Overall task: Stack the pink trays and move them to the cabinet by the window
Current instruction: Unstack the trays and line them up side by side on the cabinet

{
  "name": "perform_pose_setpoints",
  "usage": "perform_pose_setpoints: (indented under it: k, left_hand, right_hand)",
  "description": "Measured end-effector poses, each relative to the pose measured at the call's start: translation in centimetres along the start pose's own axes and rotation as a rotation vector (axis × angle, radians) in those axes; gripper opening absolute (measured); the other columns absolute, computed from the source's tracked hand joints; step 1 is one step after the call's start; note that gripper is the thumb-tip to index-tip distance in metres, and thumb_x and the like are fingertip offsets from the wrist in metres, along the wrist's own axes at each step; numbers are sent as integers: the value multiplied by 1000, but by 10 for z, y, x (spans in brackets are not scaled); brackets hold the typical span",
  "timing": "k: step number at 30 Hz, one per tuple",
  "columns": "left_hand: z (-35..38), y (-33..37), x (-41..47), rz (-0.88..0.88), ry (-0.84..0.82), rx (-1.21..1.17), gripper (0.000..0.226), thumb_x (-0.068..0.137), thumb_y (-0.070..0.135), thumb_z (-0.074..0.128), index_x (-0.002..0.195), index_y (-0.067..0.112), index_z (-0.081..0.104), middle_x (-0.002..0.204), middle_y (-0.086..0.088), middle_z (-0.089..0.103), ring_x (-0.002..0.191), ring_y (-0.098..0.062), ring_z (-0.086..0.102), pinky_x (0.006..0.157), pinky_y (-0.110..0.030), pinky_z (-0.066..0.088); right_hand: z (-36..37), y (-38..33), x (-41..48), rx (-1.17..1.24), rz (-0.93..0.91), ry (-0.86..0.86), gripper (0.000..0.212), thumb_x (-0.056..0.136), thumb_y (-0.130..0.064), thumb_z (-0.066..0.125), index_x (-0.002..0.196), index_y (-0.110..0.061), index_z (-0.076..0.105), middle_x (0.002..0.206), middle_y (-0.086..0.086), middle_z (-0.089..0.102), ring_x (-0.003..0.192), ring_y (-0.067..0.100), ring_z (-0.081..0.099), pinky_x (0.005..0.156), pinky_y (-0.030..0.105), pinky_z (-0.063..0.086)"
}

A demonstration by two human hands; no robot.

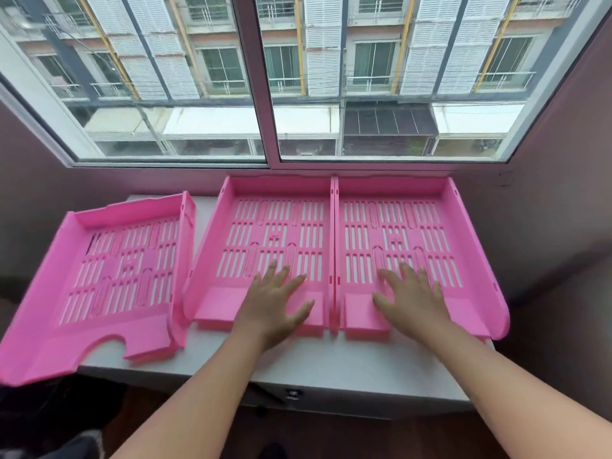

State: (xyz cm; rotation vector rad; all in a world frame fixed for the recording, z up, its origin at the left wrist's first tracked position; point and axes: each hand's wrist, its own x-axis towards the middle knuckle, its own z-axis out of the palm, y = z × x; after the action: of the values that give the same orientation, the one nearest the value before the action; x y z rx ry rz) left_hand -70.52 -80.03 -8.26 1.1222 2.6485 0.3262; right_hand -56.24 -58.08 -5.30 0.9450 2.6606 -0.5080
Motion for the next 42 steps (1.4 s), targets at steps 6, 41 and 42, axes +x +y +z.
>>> perform_pose_setpoints:
  k: [6,41,42]
  left_hand:
    - [-28,0,28,-89,389,-190,57,89,51,38,136,22,56,144,-4,55,142,-27,38,115,-50,34]
    - [-82,-203,-76,-587,236,-492,77,96,60,40,156,15,25,161,-5,33,146,-26,35,114,-48,34]
    - [-80,-207,-73,-580,215,-526,72,98,50,46,157,17,22,162,-5,32,143,-26,40,111,-46,38]
  right_hand:
    - [-35,-48,16,125,-143,290,54,98,-43,45,146,-20,47,153,7,45,139,26,42,116,47,31]
    - [47,-234,58,30,-208,363,72,95,-38,56,157,-16,26,161,11,32,151,30,24,124,47,14]
    - [48,-231,58,14,-146,399,72,95,-36,57,156,-14,27,160,12,34,151,31,25,124,48,15]
